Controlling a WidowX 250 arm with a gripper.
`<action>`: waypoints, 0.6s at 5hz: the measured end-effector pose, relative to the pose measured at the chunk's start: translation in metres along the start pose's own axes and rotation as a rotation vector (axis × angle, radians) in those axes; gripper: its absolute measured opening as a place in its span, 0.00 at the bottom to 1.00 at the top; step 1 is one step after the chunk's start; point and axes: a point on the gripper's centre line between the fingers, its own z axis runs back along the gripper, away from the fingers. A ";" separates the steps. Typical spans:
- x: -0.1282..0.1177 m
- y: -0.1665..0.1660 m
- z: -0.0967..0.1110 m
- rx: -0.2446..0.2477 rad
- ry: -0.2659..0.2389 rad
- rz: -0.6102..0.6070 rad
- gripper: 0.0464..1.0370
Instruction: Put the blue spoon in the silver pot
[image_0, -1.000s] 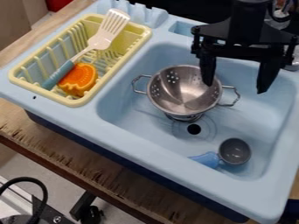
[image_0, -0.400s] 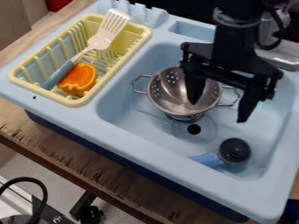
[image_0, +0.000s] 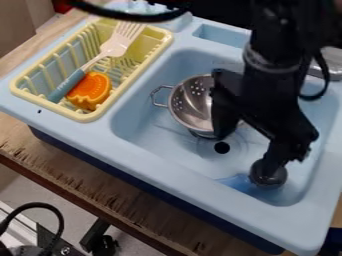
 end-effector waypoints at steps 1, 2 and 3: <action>-0.003 -0.008 -0.011 -0.020 0.017 -0.004 0.96; -0.009 -0.011 -0.016 -0.054 0.040 0.007 0.96; -0.016 -0.010 -0.024 -0.054 0.051 0.040 0.96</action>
